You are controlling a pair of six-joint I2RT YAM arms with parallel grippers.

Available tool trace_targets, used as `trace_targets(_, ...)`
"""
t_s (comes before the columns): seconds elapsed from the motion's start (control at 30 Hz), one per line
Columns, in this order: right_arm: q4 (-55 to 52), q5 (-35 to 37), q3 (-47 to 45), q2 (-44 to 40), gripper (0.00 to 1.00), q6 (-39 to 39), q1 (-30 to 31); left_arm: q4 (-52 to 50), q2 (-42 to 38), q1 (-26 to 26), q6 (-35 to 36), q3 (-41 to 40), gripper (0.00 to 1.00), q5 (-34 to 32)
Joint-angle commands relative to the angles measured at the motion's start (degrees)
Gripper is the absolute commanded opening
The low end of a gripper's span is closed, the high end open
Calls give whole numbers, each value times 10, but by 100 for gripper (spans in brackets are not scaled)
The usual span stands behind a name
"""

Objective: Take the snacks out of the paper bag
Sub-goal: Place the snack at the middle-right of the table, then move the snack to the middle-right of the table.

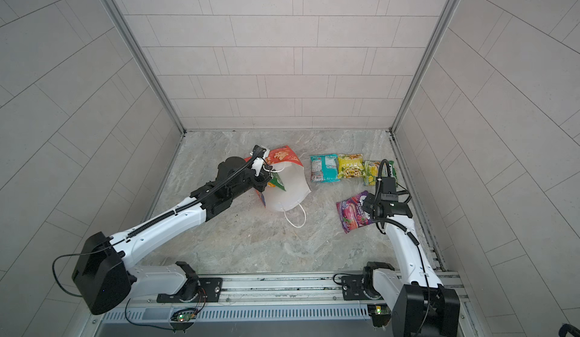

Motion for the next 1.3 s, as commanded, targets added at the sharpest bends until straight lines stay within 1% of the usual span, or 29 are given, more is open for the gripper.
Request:
trace_targets(0.0,-16,-8,22,-2,41,-6,-1,21,1,3,-10,-7,0,5)
trace_targets(0.07,-25,-9,40,1,48,-2,-1,24,0,3,-11,-7,0,8)
trace_targets(0.17,-15,-48,57,-3,51,3,9,25,-3,3,-13,-7,0,12)
trace_targets(0.2,-12,-55,62,-2,51,0,31,24,-6,3,-15,-7,0,11)
trace_targets(0.23,-18,-45,68,6,51,-6,61,23,-7,4,-14,-8,0,10)
trace_targets(0.3,-52,9,89,46,54,-20,163,23,-12,3,-15,-10,0,7)
trace_targets(0.37,-74,50,95,93,54,-15,239,22,-14,3,-12,-12,0,3)
trace_targets(0.4,-87,59,96,118,55,-12,262,20,-14,4,-11,-12,0,1)
trace_targets(0.43,-97,61,97,141,55,-9,270,20,-15,3,-11,-13,0,1)
trace_targets(0.5,-124,76,101,190,56,3,275,21,-16,4,-11,-15,0,3)
trace_targets(0.6,-138,104,97,235,57,9,281,22,-13,3,-11,-15,0,6)
trace_targets(0.7,-133,136,87,238,60,21,283,22,-7,3,-11,-10,0,8)
trace_targets(0.8,-102,150,71,237,62,29,283,26,-2,4,-11,-8,0,14)
trace_targets(0.93,-99,163,81,284,62,30,283,25,3,4,-10,-6,0,16)
trace_targets(1.03,-91,176,86,314,58,35,279,24,4,4,-9,-6,0,18)
trace_targets(1.13,-92,174,101,335,53,33,275,25,5,4,-9,-6,0,17)
trace_targets(1.27,-100,191,123,338,49,21,264,26,11,4,-7,-2,0,19)
